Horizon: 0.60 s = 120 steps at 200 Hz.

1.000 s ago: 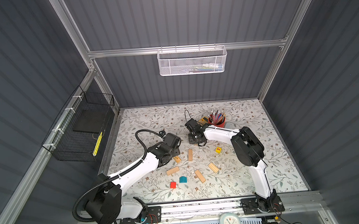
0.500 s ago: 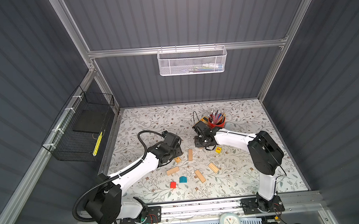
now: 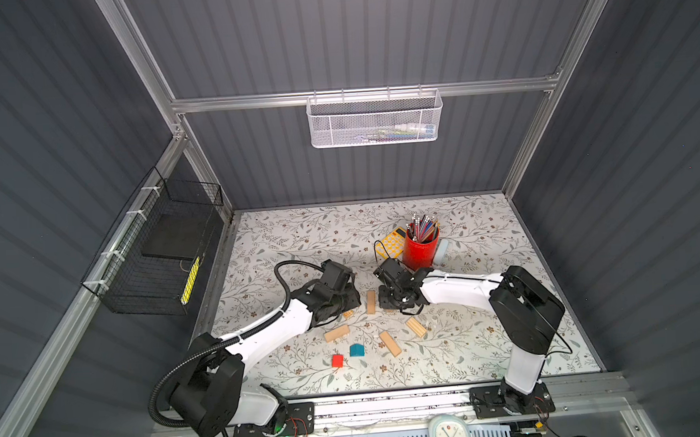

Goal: Build the wood block tower

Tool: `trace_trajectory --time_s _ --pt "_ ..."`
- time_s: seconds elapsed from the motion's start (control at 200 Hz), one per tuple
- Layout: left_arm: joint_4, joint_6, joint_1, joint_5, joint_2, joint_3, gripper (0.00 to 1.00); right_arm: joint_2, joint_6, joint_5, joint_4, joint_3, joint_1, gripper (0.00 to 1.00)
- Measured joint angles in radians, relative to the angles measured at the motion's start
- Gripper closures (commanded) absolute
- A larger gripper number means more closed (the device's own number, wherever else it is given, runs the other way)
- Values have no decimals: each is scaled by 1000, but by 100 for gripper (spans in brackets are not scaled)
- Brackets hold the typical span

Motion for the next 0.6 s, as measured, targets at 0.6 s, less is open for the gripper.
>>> trace_trajectory --time_s 0.6 --pt "55 -31 0 28 44 -23 57 36 31 2 67 -4 14 80"
